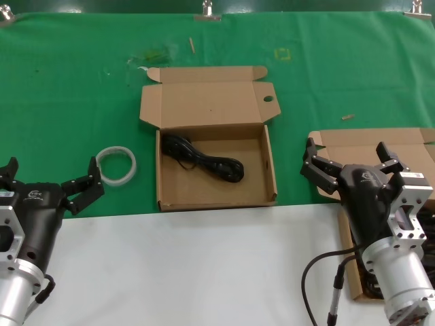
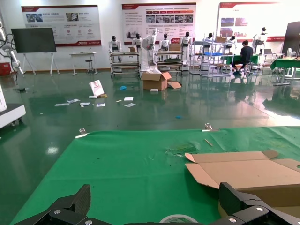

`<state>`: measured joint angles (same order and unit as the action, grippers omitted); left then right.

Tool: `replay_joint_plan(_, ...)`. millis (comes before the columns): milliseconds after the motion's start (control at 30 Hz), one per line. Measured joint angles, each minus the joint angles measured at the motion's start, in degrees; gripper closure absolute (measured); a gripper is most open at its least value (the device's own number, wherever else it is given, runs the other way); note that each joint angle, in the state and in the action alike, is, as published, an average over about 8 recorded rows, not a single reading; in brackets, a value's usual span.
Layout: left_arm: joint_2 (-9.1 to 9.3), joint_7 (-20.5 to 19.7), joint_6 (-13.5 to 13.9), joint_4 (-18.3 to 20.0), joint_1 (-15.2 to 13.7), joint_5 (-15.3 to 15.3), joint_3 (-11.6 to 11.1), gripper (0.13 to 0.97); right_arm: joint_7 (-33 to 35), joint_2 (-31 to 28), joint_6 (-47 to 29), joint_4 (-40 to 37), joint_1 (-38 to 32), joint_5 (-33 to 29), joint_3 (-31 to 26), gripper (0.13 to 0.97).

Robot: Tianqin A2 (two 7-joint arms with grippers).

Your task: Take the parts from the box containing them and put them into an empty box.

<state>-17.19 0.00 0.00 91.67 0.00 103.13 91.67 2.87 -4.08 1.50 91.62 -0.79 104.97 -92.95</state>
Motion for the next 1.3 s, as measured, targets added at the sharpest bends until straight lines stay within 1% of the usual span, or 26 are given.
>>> replay_joint_plan(1300, 0.00, 0.00, 0.00, 0.00, 0.00, 0.00, 0.00, 0.132, 0.00, 0.00, 0.00, 0.00, 0.00, 0.00, 0.00, 0.129)
